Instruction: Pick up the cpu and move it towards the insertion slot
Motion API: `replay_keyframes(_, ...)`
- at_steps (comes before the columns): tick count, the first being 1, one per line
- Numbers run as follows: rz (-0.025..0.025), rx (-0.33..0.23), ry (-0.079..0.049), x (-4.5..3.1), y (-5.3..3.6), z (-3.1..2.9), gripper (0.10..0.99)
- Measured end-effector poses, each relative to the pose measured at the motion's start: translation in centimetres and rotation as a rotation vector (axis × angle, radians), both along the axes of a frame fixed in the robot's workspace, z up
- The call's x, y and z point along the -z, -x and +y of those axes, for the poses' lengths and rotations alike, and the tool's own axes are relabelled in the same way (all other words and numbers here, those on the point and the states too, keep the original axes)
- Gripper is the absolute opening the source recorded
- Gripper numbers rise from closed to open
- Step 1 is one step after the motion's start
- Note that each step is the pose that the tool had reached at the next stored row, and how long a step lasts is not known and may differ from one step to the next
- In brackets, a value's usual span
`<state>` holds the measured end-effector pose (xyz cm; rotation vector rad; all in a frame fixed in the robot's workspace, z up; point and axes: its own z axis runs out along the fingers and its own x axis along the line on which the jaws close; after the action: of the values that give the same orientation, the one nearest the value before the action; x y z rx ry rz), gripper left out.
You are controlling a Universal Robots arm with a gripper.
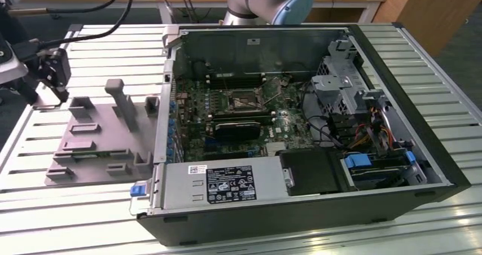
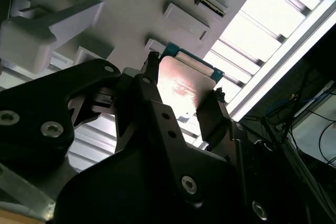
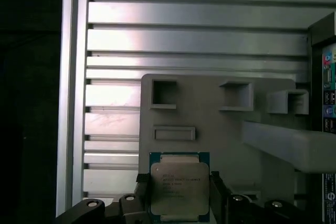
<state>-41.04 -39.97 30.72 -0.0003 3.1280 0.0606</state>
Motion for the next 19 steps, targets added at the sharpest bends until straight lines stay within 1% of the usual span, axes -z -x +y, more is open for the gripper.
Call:
replay_keyframes(10, -0.0022, 0.000, 0.000, -3.08, 0.00, 0.03, 0.537)
replay_keyframes(19, -0.0069, 0.000, 0.000, -5.69, 0.00, 0.06, 0.537)
